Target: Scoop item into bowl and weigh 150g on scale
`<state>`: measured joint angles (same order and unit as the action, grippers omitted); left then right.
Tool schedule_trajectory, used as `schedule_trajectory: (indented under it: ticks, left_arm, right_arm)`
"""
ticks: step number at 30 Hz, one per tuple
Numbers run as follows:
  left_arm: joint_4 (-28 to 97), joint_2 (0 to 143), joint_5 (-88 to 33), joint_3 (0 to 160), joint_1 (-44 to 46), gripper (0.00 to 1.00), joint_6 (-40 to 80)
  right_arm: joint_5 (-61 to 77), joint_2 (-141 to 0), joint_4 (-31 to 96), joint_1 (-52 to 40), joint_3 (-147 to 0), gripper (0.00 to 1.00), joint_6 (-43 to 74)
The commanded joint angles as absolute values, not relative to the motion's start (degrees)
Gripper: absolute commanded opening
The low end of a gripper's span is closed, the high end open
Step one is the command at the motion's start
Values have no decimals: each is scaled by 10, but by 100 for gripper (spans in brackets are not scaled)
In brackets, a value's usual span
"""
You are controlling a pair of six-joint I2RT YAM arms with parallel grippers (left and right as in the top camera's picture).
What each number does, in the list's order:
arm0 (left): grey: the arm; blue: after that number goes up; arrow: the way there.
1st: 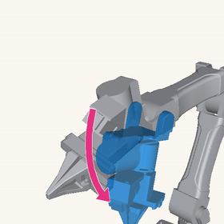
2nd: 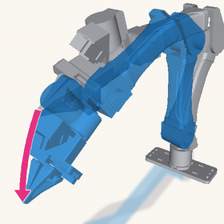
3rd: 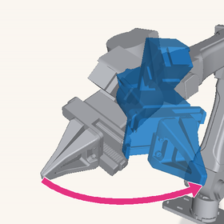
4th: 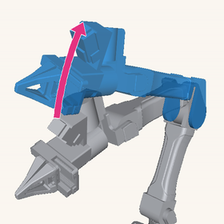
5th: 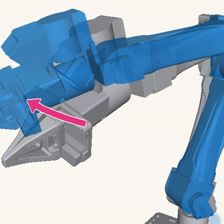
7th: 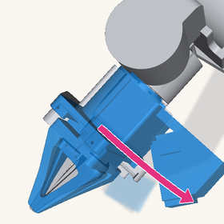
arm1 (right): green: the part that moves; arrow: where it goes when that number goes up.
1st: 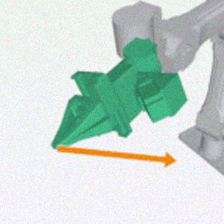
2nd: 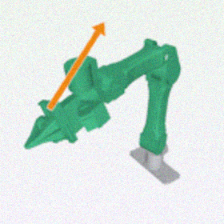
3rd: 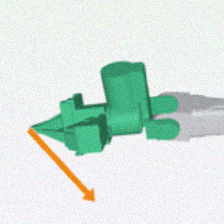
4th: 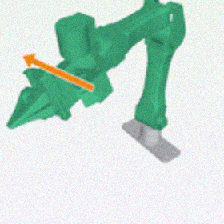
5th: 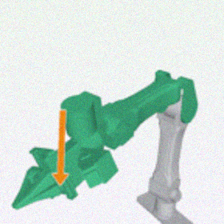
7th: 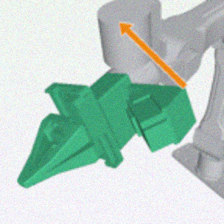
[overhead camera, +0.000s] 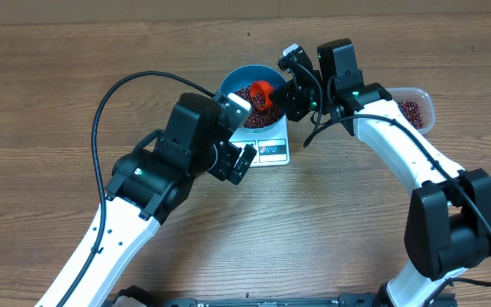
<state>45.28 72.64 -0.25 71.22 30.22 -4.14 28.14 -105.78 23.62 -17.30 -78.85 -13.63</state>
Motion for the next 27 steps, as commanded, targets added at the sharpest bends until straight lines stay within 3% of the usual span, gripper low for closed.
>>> schedule_trajectory:
  ticks: [1, 9, 21, 27]
  left_arm:
    - [452, 729, -7, 710, 300, 100, -32]
    - [452, 729, -7, 710, 300, 100, -32]
    - [452, 729, -7, 710, 300, 100, -32]
    - [452, 729, -7, 710, 300, 100, -32]
  right_arm:
    - [288, -1035, 235, -174, -795, 4, -133]
    - [291, -1035, 239, -174, -795, 4, -133]
    - [519, -965, 249, -107, -796, 4, -67]
    - [537, -942, 283, -56, -796, 4, -55]
